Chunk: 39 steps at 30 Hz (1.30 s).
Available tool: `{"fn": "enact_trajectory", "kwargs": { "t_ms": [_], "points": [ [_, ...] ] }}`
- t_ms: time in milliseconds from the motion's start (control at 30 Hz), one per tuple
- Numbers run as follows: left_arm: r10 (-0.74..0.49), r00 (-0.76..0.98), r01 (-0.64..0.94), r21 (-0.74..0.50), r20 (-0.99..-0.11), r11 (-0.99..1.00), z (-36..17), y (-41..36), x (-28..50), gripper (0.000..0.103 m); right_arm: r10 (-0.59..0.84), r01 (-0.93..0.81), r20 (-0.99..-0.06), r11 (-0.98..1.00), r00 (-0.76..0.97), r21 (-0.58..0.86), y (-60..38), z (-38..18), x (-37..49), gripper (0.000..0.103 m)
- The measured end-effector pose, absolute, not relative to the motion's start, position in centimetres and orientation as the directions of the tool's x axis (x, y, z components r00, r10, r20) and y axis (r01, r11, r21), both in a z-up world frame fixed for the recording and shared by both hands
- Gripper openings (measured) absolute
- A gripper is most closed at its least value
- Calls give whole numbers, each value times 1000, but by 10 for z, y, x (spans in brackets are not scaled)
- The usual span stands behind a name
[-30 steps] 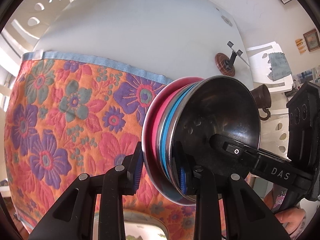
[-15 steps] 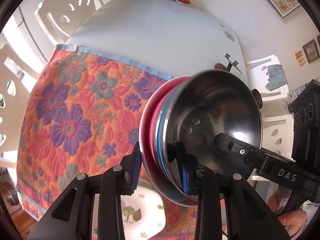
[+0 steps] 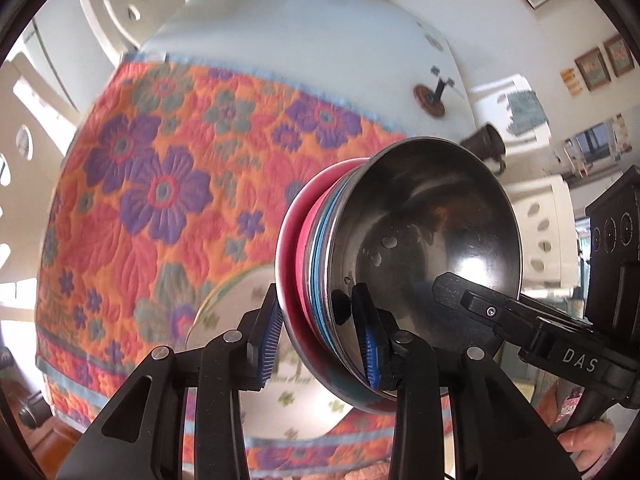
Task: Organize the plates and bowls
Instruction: 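Carry the nested bowl stack with both tools onto the plate stack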
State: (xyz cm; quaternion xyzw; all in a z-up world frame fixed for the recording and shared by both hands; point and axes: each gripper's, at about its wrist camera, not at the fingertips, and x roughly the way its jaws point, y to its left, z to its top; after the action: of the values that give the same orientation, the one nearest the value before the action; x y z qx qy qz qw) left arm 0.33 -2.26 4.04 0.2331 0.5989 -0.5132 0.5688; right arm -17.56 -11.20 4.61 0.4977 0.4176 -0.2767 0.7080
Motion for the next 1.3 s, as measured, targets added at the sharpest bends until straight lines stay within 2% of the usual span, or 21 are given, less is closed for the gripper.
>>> {"fn": "enact_trajectory", "kwargs": {
  "t_ms": [533,900,1300],
  "points": [
    [-237,-293,896,-352,-926,269,-7,34,17,30,0,856,-877,218,480,469,-34,-4,-170,41],
    [-230,-281,904,-337,-932,263,-23,49,12,31,-19,876,-894,210,447,434,-18,-18,-167,41],
    [-255,-322,886,-385,-912,258,-28,51,11,29,-40,903,-914,176,404,391,-19,-29,-169,40]
  ]
}}
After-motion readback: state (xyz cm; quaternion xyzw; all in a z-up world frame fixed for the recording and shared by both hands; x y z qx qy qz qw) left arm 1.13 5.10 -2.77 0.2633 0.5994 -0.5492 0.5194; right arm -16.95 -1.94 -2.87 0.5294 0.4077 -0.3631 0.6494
